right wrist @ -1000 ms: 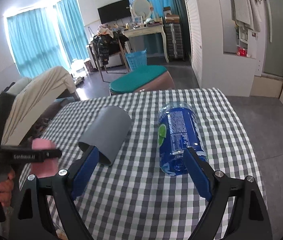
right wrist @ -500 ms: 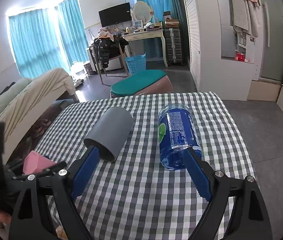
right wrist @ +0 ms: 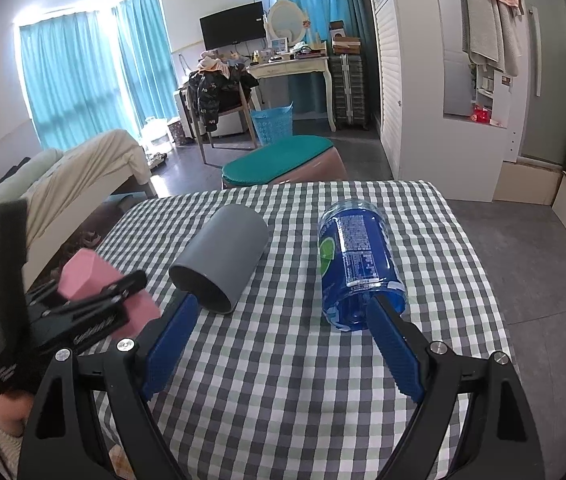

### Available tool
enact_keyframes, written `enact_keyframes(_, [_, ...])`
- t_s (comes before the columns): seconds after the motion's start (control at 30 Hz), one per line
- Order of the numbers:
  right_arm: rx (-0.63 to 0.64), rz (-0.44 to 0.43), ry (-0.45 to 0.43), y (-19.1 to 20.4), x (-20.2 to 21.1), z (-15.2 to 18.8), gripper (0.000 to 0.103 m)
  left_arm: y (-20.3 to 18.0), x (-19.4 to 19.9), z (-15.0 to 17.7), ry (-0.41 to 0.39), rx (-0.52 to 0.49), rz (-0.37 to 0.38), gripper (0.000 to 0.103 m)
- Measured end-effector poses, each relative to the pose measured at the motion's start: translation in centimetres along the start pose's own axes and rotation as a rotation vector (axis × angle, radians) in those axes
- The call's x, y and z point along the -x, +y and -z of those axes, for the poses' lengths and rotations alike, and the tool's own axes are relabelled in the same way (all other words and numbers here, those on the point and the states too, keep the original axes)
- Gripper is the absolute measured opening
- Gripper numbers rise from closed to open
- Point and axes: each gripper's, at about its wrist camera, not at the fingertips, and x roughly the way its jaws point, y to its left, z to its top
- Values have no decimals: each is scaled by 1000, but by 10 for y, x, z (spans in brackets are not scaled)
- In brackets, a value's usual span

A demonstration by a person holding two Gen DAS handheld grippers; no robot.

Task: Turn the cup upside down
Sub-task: 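Rotate the held pink cup with the left gripper so its base faces up, then lower the pink cup rim-down onto the table and open the left gripper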

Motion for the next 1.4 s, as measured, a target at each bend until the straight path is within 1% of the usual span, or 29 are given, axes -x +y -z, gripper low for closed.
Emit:
enact_keyframes(0.23, [12, 16, 18, 3, -8, -1, 86, -2, -13, 0, 2, -9, -1, 59])
enact_keyframes(0.53, [32, 26, 21, 10, -9, -1, 86, 0, -19, 2, 4, -28, 26, 59])
enact_keyframes(0.63, [36, 30, 14, 11, -5, -1, 86, -5, -19, 2, 2, -61, 10, 62])
enact_keyframes(0.67, [38, 31, 11, 11, -3, -1, 86, -6, -18, 2, -3, -61, 10, 69])
enact_keyframes(0.7, [40, 32, 6, 12, -1, -1, 86, -6, -16, 3, -15, -56, 11, 77])
enact_keyframes(0.73, [41, 32, 3, 12, 1, -2, 86, -6, -13, 3, -31, -52, 11, 78])
enact_keyframes(0.77, [42, 32, 1, 12, 3, -1, 86, -7, -8, 2, -52, -53, 11, 78])
enact_keyframes(0.9, [44, 38, -7, 13, 10, 0, 86, -8, 7, -6, -96, -68, 2, 78])
enact_keyframes(1.1, [53, 37, -48, 19, 32, 0, 86, 8, 40, -25, -173, -30, 6, 78])
enact_keyframes(1.23, [63, 39, -81, 24, 48, 0, 86, 20, 73, -31, -246, -6, 10, 78])
enact_keyframes(1.4, [77, 38, -131, 33, 71, 6, 86, 38, 120, -25, -332, 35, 22, 78])
